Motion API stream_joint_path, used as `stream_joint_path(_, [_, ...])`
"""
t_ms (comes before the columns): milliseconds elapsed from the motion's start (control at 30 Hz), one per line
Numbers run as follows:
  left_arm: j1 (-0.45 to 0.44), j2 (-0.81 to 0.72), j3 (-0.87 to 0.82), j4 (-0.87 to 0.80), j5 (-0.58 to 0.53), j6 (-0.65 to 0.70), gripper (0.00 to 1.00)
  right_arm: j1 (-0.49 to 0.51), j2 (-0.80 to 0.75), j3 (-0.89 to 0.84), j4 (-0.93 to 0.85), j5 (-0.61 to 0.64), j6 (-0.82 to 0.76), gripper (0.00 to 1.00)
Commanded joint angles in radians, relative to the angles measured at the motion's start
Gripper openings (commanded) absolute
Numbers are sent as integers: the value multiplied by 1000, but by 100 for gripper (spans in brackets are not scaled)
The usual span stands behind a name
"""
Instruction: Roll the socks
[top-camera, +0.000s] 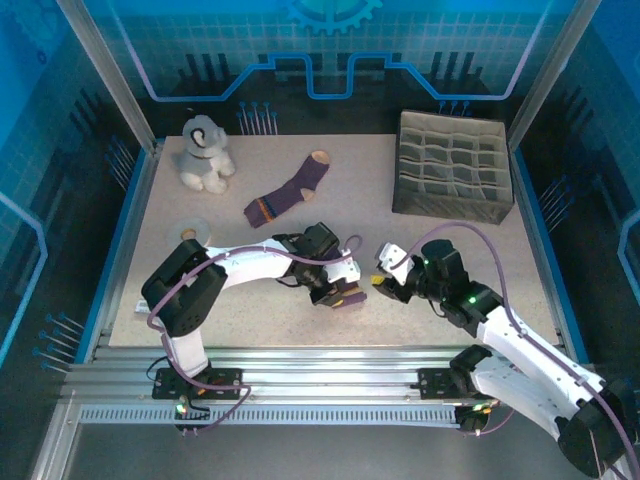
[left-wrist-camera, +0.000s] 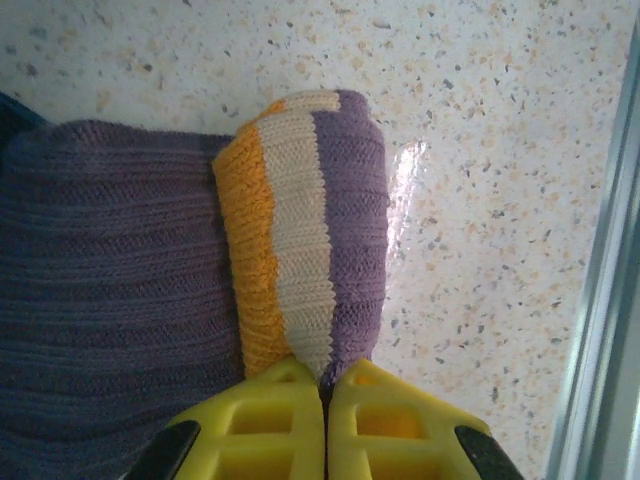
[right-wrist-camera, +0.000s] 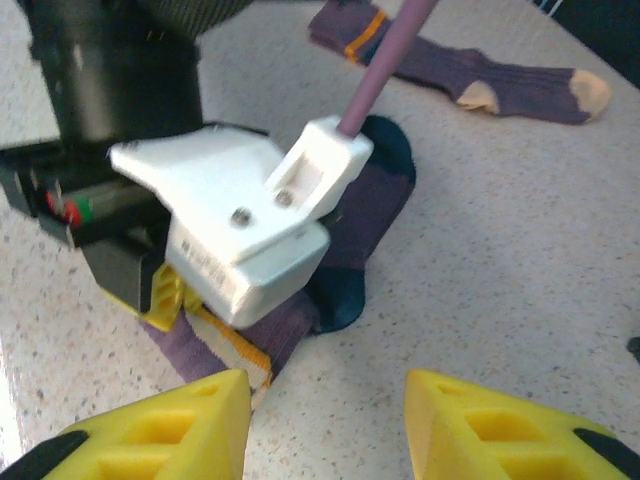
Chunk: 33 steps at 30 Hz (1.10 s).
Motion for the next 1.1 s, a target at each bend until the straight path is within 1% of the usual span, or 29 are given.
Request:
stream_joint_path(0, [37,-5,-51,36,107,-89,0,21,28,-31,81,-64,-86,45])
stream_joint_path(167, [74,-13,-98,80,172,-131,0,41,114,-45,133,-125,-116,48])
stream_joint_path(400, [105,18,-97,76,237,-132,0,74,339,57,36,-156,-225,50])
stream_joint_path(567, [121,42,-88,72,286,-133,0,88,448,112,27,-142,-294,50])
stream_joint_path(767, [150,62,-83,68,345,-140,0,119,559,165,-26,-114,-369,50])
stream_joint_path(1067, [190,65,-84,57,386,-152,0,126,675,230,-62,-94,-423,50])
